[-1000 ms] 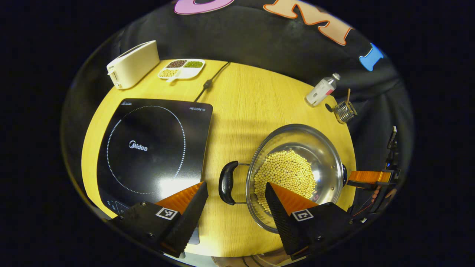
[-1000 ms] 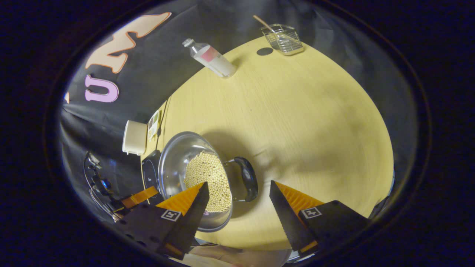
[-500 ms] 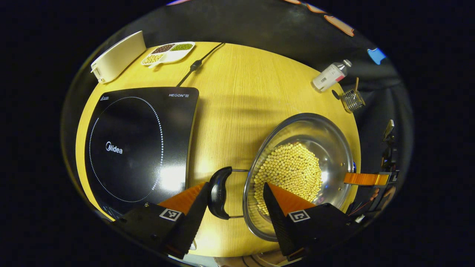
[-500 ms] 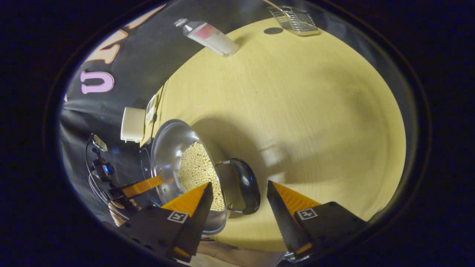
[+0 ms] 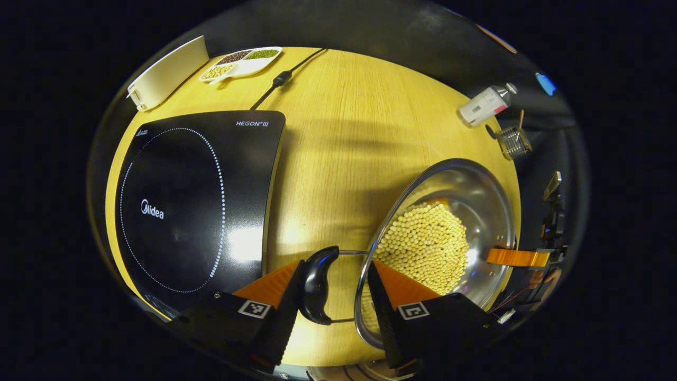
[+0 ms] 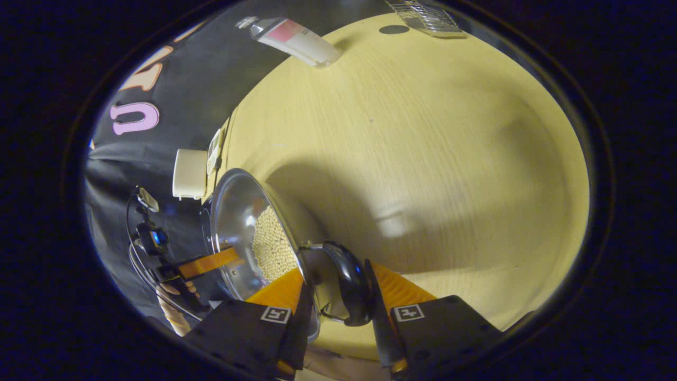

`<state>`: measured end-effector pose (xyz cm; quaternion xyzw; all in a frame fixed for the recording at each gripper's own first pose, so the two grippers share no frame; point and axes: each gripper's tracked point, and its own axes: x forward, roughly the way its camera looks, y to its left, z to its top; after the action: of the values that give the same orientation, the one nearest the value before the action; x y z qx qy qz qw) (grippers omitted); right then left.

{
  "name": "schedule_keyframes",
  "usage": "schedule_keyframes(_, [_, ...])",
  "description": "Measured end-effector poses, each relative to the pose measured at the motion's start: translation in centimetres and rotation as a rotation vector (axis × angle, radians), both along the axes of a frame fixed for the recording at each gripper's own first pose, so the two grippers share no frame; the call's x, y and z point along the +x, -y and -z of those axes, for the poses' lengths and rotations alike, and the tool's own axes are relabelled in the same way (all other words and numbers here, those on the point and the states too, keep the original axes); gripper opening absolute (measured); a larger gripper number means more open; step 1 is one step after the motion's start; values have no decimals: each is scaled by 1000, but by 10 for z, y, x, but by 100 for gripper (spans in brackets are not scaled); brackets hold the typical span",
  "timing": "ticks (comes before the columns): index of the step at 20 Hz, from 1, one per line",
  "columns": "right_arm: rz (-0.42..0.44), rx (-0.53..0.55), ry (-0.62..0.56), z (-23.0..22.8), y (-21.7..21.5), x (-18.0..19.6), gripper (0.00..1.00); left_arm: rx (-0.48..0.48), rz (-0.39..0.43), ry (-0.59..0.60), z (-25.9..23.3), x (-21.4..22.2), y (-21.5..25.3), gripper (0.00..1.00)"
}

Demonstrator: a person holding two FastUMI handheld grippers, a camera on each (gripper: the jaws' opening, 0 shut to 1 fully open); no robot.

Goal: First push the handle of the pot to place it horizontally, then grasp the pot with both hands and set it on the induction cooktop.

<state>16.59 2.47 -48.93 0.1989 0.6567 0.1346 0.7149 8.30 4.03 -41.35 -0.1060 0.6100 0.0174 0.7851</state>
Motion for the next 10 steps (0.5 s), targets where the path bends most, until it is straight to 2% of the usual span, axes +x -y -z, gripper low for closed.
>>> schedule_keyframes(1, [-1, 0, 1, 1, -1, 0, 55, -2, -11, 4, 2, 2, 1, 67])
schedule_keyframes(3, [4, -9, 6, 0, 0, -1, 52, -1, -9, 9, 0, 1, 1, 65])
schedule_keyframes(5, [11, -32, 19, 0, 1, 1, 57, 5, -8, 19, 0, 0, 1, 66])
schedule_keyframes(6, [13, -48, 19, 0, 3, 1, 46, 7, -14, 27, -1, 0, 2, 61])
schedule_keyframes(7, [15, -66, 21, 0, 4, 0, 52, 8, -19, 30, -1, 0, 3, 63])
schedule_keyframes(8, [10, -86, 34, -1, 6, 2, 45, 9, -19, 28, -1, -1, 5, 63])
schedule_keyframes(10, [-5, -117, 57, -5, 11, 1, 45, 10, -12, 26, -3, -4, 9, 63])
